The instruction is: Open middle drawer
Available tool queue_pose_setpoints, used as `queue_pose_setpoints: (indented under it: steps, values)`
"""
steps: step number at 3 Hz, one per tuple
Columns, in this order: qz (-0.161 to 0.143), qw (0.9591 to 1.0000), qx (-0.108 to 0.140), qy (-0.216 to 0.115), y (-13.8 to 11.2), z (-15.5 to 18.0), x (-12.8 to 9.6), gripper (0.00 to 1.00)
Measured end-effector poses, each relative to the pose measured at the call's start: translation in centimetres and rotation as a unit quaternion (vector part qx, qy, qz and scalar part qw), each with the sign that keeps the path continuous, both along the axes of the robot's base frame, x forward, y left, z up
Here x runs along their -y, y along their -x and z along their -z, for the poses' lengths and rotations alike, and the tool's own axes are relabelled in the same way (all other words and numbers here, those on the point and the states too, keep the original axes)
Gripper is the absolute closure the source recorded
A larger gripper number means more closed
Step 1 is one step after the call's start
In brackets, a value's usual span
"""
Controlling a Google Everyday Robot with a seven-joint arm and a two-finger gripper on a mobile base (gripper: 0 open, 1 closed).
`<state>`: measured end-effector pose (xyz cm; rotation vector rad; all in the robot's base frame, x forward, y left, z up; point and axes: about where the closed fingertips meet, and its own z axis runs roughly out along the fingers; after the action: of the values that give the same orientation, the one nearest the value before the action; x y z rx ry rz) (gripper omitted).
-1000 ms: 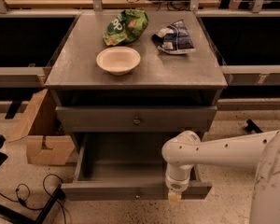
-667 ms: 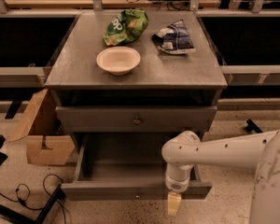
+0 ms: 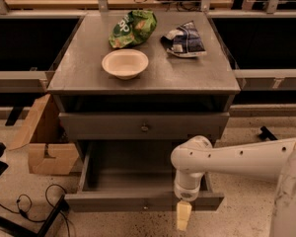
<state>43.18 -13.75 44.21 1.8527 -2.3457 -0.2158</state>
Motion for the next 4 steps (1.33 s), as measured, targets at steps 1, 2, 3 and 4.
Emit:
queue_pose_setpoints:
  steps: [1,2,3,4]
  values:
    - [-0.03,0.9995,0.014,0.005,-1.4,-6.4,-0.6,0.0]
    - [-0.042,0.9987,0.02,0.021,-0.4,-15.6,0.1,0.0]
    - [-0.038,0.9974,0.049,0.037,1.7,-25.0,0.4,0.0]
    - [-0.036,0.9943,0.083,0.057,2.6,-29.5,0.8,0.0]
